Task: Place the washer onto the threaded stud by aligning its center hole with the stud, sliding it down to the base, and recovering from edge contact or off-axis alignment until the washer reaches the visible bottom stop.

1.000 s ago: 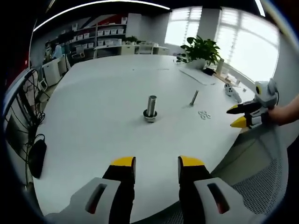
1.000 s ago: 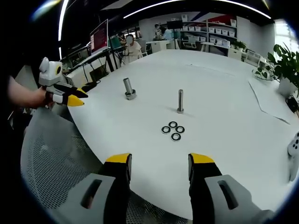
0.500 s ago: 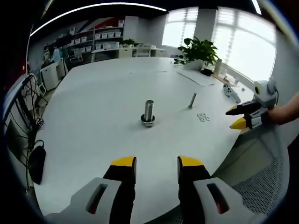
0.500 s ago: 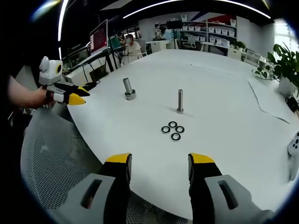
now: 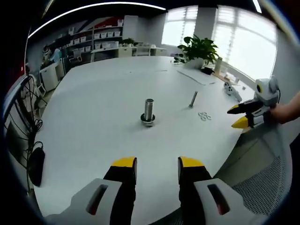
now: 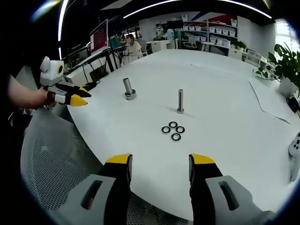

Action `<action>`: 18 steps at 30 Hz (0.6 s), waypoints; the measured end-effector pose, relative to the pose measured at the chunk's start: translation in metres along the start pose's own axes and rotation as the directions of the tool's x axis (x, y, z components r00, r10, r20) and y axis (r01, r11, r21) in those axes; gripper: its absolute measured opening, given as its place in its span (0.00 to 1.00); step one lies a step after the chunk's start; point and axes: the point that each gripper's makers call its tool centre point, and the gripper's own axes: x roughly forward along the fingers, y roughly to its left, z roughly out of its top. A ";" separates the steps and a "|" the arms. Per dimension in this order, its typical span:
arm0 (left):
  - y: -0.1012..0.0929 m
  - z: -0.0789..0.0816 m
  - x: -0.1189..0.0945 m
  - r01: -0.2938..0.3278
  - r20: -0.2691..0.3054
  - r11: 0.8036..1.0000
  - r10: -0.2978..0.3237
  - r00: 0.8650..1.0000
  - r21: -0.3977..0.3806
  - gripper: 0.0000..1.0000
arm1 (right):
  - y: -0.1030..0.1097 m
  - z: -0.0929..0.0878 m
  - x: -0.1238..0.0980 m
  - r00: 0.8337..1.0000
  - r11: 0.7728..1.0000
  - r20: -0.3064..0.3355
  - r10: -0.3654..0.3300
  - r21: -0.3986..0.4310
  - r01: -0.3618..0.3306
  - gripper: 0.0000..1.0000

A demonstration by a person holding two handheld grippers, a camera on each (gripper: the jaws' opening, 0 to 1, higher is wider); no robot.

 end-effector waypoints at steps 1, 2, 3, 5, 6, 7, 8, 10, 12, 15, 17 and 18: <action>0.000 0.000 0.000 -0.001 0.002 1.000 0.001 1.000 -0.001 0.33 | 0.000 0.000 0.000 1.000 1.000 0.000 0.000 0.000 0.000 0.51; 0.001 0.000 0.000 -0.002 0.003 1.000 0.002 1.000 -0.001 0.33 | 0.000 0.000 0.000 1.000 1.000 0.000 0.001 0.000 -0.001 0.51; 0.000 0.000 0.000 -0.002 0.002 1.000 0.002 1.000 -0.001 0.33 | 0.000 -0.001 0.000 1.000 1.000 -0.001 0.001 0.000 -0.001 0.51; 0.000 -0.001 0.000 -0.003 -0.002 1.000 0.003 1.000 0.004 0.33 | 0.000 0.000 0.001 1.000 1.000 0.001 0.002 0.000 -0.002 0.51; 0.000 -0.001 0.000 -0.003 0.000 1.000 0.003 1.000 0.005 0.32 | 0.000 0.000 0.000 1.000 1.000 0.001 0.002 -0.001 -0.002 0.51; 0.000 -0.001 0.001 -0.003 0.000 1.000 0.003 1.000 0.005 0.32 | 0.000 0.000 0.000 1.000 1.000 0.001 0.002 -0.002 -0.002 0.51; 0.000 -0.002 0.001 -0.003 -0.001 1.000 0.003 1.000 0.007 0.32 | 0.000 0.000 0.000 1.000 1.000 0.002 0.003 -0.001 -0.003 0.51; 0.000 -0.003 0.001 0.000 -0.004 1.000 0.000 1.000 0.006 0.32 | 0.000 0.001 0.000 1.000 1.000 0.005 -0.002 -0.001 0.002 0.51; 0.000 -0.004 0.001 0.000 -0.008 1.000 0.000 1.000 0.010 0.32 | -0.001 0.001 0.000 1.000 1.000 0.008 -0.001 0.004 0.001 0.51; -0.001 -0.003 0.001 0.001 -0.006 1.000 -0.001 1.000 0.014 0.32 | -0.001 0.000 0.000 1.000 1.000 0.006 -0.001 0.006 0.001 0.51; -0.002 -0.004 0.001 0.005 -0.009 1.000 -0.005 1.000 0.014 0.32 | -0.001 0.000 0.001 1.000 1.000 0.006 -0.001 0.007 0.001 0.52; -0.001 -0.004 0.001 0.005 -0.010 1.000 -0.005 1.000 0.013 0.32 | 0.000 0.001 0.000 1.000 1.000 0.008 0.001 0.007 -0.001 0.52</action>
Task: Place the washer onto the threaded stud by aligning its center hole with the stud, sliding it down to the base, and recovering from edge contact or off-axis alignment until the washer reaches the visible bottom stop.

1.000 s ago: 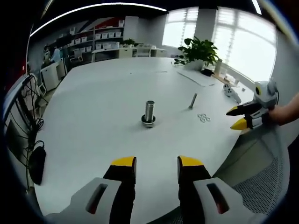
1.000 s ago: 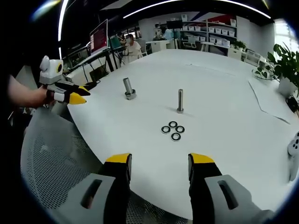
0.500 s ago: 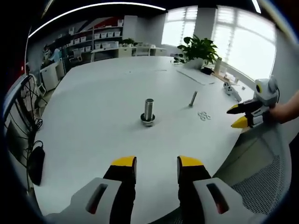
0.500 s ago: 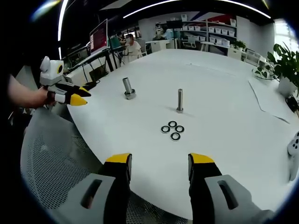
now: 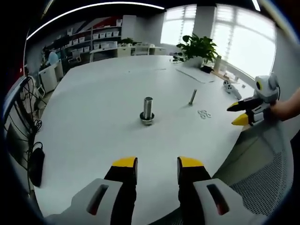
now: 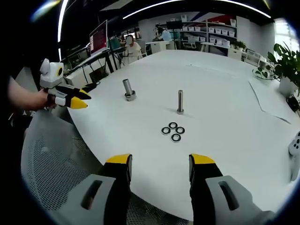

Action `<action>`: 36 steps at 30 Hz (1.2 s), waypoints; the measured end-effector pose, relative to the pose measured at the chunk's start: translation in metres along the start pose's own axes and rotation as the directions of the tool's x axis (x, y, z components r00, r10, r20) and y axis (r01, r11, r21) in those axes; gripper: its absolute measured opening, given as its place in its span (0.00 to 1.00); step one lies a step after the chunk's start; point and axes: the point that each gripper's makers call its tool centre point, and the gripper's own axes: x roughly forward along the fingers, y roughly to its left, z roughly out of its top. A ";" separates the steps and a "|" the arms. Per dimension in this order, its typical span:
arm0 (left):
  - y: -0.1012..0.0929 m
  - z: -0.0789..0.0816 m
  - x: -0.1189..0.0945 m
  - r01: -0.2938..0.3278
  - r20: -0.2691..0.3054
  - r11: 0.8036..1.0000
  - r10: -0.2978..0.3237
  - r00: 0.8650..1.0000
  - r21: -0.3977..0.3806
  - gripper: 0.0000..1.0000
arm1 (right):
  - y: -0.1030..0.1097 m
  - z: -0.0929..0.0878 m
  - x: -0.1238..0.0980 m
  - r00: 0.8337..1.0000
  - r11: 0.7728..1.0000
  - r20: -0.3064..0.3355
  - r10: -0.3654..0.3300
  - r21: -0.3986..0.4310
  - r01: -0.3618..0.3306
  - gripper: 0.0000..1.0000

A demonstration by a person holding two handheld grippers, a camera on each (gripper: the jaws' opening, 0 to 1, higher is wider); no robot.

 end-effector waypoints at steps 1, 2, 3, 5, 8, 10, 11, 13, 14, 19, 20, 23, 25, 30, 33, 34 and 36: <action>0.000 0.000 0.000 -0.001 0.000 1.000 0.001 1.000 0.002 0.32 | 0.001 0.000 0.000 1.000 1.000 0.001 0.002 0.001 -0.002 0.52; 0.000 0.000 0.000 -0.001 0.002 1.000 0.001 1.000 0.000 0.32 | 0.001 0.001 -0.001 1.000 1.000 0.002 0.002 0.003 -0.002 0.52; 0.000 0.000 0.000 0.000 0.002 1.000 0.000 1.000 -0.002 0.32 | 0.001 0.001 -0.001 1.000 1.000 0.001 0.002 0.005 -0.002 0.52; 0.000 0.000 -0.001 -0.002 0.000 1.000 0.002 1.000 0.001 0.32 | 0.001 0.000 0.000 1.000 1.000 -0.007 0.005 0.014 -0.005 0.52; 0.001 -0.001 0.000 -0.001 -0.002 1.000 0.001 1.000 0.001 0.32 | 0.002 -0.001 0.000 1.000 1.000 -0.011 0.010 0.005 -0.010 0.53; 0.000 -0.001 0.000 -0.001 0.000 1.000 0.001 1.000 0.003 0.32 | 0.003 -0.001 0.000 1.000 1.000 -0.013 0.013 -0.002 -0.013 0.53; 0.000 -0.001 0.000 0.000 -0.003 1.000 0.000 1.000 0.003 0.32 | 0.003 -0.001 0.000 1.000 1.000 -0.013 0.012 -0.004 -0.012 0.53; 0.000 -0.002 0.000 0.000 -0.005 1.000 0.000 1.000 0.007 0.32 | 0.003 0.000 0.000 1.000 1.000 -0.013 0.013 -0.007 -0.013 0.53; 0.000 -0.002 0.000 0.001 -0.005 1.000 -0.001 1.000 0.008 0.32 | 0.004 0.000 0.000 1.000 1.000 -0.014 0.015 -0.007 -0.015 0.53; -0.001 -0.003 0.000 0.003 -0.008 1.000 -0.003 1.000 0.010 0.31 | 0.002 0.001 0.000 1.000 1.000 -0.016 0.007 -0.009 -0.007 0.55; 0.000 -0.003 0.000 0.003 -0.007 1.000 -0.003 1.000 0.009 0.31 | 0.001 0.001 -0.001 1.000 1.000 -0.017 0.006 -0.005 -0.006 0.55; 0.000 -0.003 -0.001 0.002 -0.009 1.000 -0.002 1.000 0.008 0.31 | 0.000 0.002 -0.002 1.000 1.000 -0.012 0.002 0.000 -0.002 0.55; -0.001 -0.003 -0.001 0.001 -0.009 1.000 -0.001 1.000 0.010 0.31 | -0.001 0.002 -0.002 1.000 1.000 -0.012 -0.001 0.003 0.001 0.55; 0.000 -0.004 -0.001 0.000 -0.008 1.000 0.000 1.000 0.016 0.31 | -0.004 0.003 -0.003 1.000 1.000 -0.012 -0.007 0.007 0.007 0.56; 0.001 -0.003 -0.002 -0.003 -0.004 1.000 0.003 1.000 0.013 0.31 | -0.005 0.003 -0.003 1.000 1.000 -0.015 -0.009 0.008 0.009 0.56; 0.001 -0.003 -0.002 -0.002 -0.004 1.000 0.002 1.000 0.011 0.31 | -0.005 0.003 -0.003 1.000 1.000 -0.016 -0.009 0.006 0.009 0.56; 0.001 -0.003 -0.002 -0.003 -0.003 1.000 0.003 1.000 0.010 0.31 | -0.007 0.002 -0.003 1.000 1.000 -0.020 -0.012 -0.001 0.012 0.56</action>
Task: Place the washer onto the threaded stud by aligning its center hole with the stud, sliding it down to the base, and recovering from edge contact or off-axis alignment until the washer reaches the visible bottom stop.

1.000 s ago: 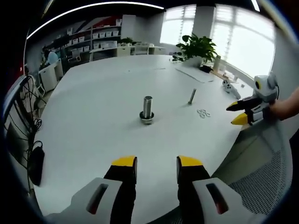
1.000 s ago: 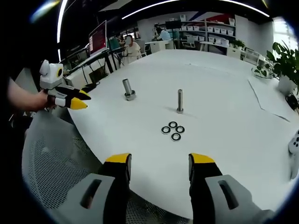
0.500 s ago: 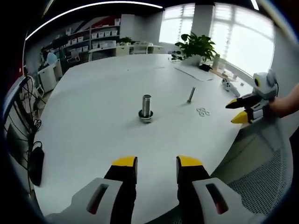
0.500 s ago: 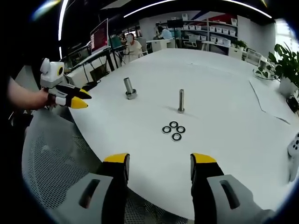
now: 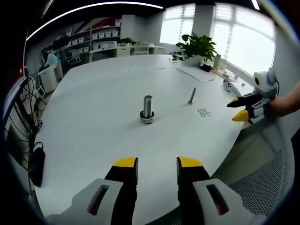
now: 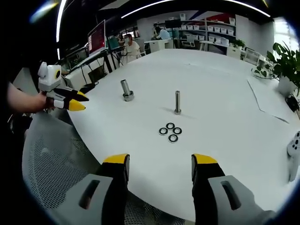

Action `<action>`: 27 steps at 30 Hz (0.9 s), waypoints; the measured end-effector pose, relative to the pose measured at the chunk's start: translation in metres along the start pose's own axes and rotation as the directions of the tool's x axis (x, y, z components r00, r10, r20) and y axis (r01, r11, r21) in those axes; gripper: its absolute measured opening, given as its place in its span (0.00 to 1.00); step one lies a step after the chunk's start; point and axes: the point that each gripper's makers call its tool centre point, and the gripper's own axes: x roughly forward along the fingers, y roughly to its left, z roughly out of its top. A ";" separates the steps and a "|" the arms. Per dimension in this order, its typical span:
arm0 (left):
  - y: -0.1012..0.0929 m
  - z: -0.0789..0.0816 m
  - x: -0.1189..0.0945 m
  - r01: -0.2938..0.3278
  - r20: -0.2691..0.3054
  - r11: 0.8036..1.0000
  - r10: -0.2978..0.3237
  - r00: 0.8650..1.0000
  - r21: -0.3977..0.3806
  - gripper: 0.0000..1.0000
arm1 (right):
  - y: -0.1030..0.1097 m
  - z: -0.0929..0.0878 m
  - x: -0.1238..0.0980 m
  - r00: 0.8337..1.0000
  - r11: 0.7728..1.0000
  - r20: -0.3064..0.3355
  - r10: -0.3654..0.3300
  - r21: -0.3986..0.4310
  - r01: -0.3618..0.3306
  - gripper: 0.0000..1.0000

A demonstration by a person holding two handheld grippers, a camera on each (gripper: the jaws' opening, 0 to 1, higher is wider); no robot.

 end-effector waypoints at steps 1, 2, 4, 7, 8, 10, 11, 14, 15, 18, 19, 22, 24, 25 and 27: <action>0.000 0.000 0.000 -0.003 0.002 1.000 0.003 1.000 0.002 0.31 | -0.001 0.000 0.000 1.000 1.000 -0.003 -0.001 0.001 0.001 0.56; 0.000 0.001 -0.001 -0.002 0.003 1.000 0.002 1.000 0.001 0.31 | -0.002 -0.001 0.000 1.000 1.000 -0.004 -0.003 0.001 0.003 0.56; 0.000 0.001 -0.001 -0.002 0.002 1.000 0.002 1.000 -0.001 0.31 | -0.004 -0.001 0.000 1.000 1.000 -0.005 -0.007 0.002 0.007 0.56; 0.000 0.001 0.000 -0.001 0.004 1.000 0.001 1.000 -0.003 0.31 | -0.005 -0.001 0.000 1.000 1.000 -0.007 -0.008 0.000 0.008 0.56; 0.000 0.000 0.000 0.000 0.002 1.000 0.000 1.000 -0.004 0.31 | -0.005 -0.001 0.000 1.000 1.000 -0.007 -0.009 0.001 0.009 0.56; 0.000 0.000 0.000 0.000 0.002 1.000 0.000 1.000 -0.004 0.31 | -0.005 -0.001 0.001 1.000 1.000 -0.008 -0.010 0.000 0.010 0.56; 0.000 0.000 0.000 0.000 0.003 1.000 0.000 1.000 -0.004 0.31 | -0.006 -0.001 0.001 1.000 1.000 -0.009 -0.011 -0.001 0.011 0.56; -0.001 0.000 -0.001 0.002 0.001 1.000 -0.002 1.000 -0.004 0.31 | -0.006 -0.002 0.002 1.000 1.000 -0.017 -0.013 -0.003 0.013 0.57; -0.001 0.000 -0.001 0.003 0.002 1.000 -0.003 1.000 -0.004 0.31 | -0.007 -0.001 0.003 1.000 1.000 -0.017 -0.013 -0.004 0.013 0.57; 0.000 0.000 -0.001 0.005 0.003 1.000 -0.004 1.000 -0.010 0.31 | -0.010 0.000 0.005 1.000 1.000 -0.022 -0.016 -0.010 0.016 0.57; 0.000 0.001 -0.001 0.005 0.005 1.000 -0.005 1.000 -0.011 0.31 | -0.012 0.002 0.005 1.000 1.000 -0.023 -0.019 -0.014 0.019 0.57; 0.000 0.002 -0.001 0.004 0.009 1.000 -0.004 1.000 -0.012 0.31 | -0.015 0.005 0.007 0.999 1.000 -0.025 -0.023 -0.019 0.022 0.57; 0.000 0.001 -0.001 0.004 0.007 1.000 -0.004 1.000 -0.011 0.31 | -0.018 0.008 0.010 0.999 0.999 -0.029 -0.026 -0.026 0.025 0.57; 0.000 0.001 -0.001 0.004 0.005 1.000 -0.004 1.000 -0.008 0.31 | -0.019 0.010 0.011 0.999 0.999 -0.030 -0.027 -0.028 0.026 0.57; 0.000 0.001 0.000 0.003 0.004 1.000 -0.003 1.000 -0.005 0.31 | -0.021 0.013 0.015 0.999 0.999 -0.034 -0.029 -0.032 0.028 0.57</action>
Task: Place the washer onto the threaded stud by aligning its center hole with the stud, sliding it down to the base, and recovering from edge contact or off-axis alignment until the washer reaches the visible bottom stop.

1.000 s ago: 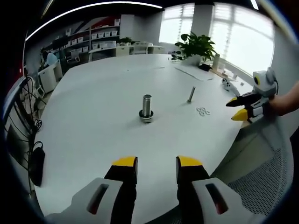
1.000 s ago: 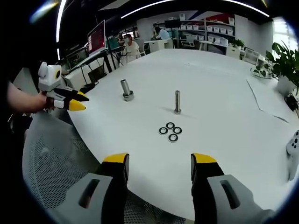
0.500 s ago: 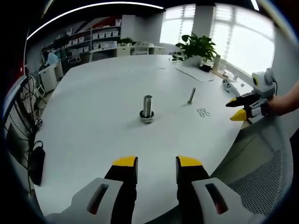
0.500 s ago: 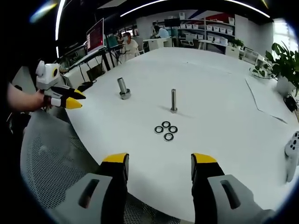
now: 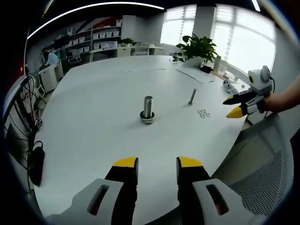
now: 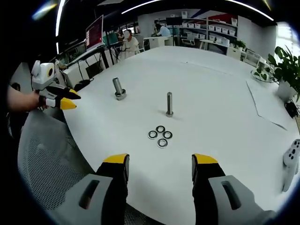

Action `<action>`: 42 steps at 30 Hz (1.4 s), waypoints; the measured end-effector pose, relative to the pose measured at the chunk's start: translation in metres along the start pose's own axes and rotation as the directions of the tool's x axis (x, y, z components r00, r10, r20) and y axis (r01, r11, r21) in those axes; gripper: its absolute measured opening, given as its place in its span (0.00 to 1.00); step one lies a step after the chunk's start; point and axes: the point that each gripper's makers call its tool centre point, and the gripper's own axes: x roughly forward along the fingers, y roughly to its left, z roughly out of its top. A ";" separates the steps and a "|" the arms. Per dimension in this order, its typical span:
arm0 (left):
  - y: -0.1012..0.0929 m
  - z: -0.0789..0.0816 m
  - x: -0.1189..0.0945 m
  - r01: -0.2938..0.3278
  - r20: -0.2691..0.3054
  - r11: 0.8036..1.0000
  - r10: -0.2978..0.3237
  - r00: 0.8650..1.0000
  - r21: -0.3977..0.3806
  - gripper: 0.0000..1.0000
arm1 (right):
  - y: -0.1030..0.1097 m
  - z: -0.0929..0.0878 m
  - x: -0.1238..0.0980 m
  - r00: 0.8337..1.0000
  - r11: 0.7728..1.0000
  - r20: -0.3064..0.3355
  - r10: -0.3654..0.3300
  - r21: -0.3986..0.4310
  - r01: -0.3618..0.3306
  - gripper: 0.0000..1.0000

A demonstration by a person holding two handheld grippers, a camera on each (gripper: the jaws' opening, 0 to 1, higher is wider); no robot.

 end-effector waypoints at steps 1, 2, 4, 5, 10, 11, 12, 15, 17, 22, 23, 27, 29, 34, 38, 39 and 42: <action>0.000 0.000 0.000 0.000 0.001 1.000 0.000 1.000 0.004 0.31 | -0.001 0.001 0.001 1.000 1.000 -0.002 -0.002 -0.001 0.002 0.57; 0.000 0.000 0.000 0.002 0.001 1.000 -0.002 1.000 0.005 0.31 | -0.003 0.003 0.003 1.000 1.000 -0.003 -0.003 -0.002 0.003 0.57; -0.001 0.000 0.001 0.003 0.000 1.000 -0.003 1.000 0.007 0.31 | -0.004 0.006 0.006 1.000 1.000 -0.009 -0.006 -0.010 0.006 0.57; -0.001 0.000 0.000 0.003 -0.001 1.000 -0.003 1.000 0.008 0.31 | -0.004 0.007 0.008 1.000 1.000 -0.011 -0.006 -0.013 0.006 0.57; 0.002 -0.001 0.000 -0.004 0.002 1.000 0.004 1.000 -0.009 0.31 | -0.006 0.013 0.015 1.000 1.000 -0.025 -0.001 -0.021 0.001 0.57; 0.003 -0.001 0.000 -0.007 0.002 1.000 0.007 1.000 -0.013 0.31 | -0.007 0.015 0.016 1.000 1.000 -0.024 -0.001 -0.019 0.000 0.57; 0.004 0.000 0.000 -0.009 0.004 1.000 0.009 1.000 -0.014 0.31 | -0.008 0.017 0.017 1.000 1.000 -0.025 -0.001 -0.020 0.000 0.57; 0.004 0.000 0.000 -0.008 0.006 1.000 0.008 1.000 -0.018 0.31 | -0.011 0.020 0.021 0.999 1.000 -0.034 -0.001 -0.027 0.000 0.57; 0.003 0.001 -0.001 -0.008 0.007 1.000 0.008 1.000 -0.014 0.31 | -0.015 0.022 0.023 0.999 1.000 -0.037 -0.006 -0.031 0.004 0.57; 0.003 0.000 0.000 -0.007 0.005 1.000 0.007 1.000 -0.016 0.31 | -0.024 0.025 0.026 0.999 1.000 -0.046 -0.013 0.002 0.013 0.57; 0.003 0.000 -0.001 -0.008 0.007 1.000 0.008 1.000 -0.016 0.31 | -0.026 0.025 0.027 0.999 1.000 -0.046 -0.015 0.007 0.015 0.57; 0.003 -0.001 0.000 -0.007 0.002 1.000 0.007 1.000 -0.018 0.31 | -0.030 0.026 0.031 0.998 1.000 -0.060 -0.015 0.002 0.015 0.57; 0.003 0.000 0.000 -0.008 0.005 1.000 0.008 1.000 -0.015 0.31 | -0.031 0.026 0.033 0.998 1.000 -0.066 -0.013 -0.005 0.013 0.57; 0.004 0.000 -0.001 -0.011 0.005 1.000 0.011 1.000 -0.015 0.31 | -0.035 0.027 0.037 0.996 1.000 -0.084 -0.010 -0.017 0.008 0.57; 0.004 0.000 -0.001 -0.010 0.004 1.000 0.011 1.000 -0.015 0.31 | -0.039 0.026 0.040 0.995 0.999 -0.103 -0.013 -0.044 0.008 0.57; 0.003 0.000 -0.001 -0.010 0.003 1.000 0.010 1.000 -0.017 0.31 | -0.040 0.027 0.040 0.994 0.999 -0.106 -0.013 -0.050 0.008 0.57; 0.004 0.000 -0.001 -0.010 0.004 1.000 0.010 1.000 -0.017 0.31 | -0.043 0.029 0.043 0.993 0.998 -0.114 -0.014 -0.064 0.006 0.56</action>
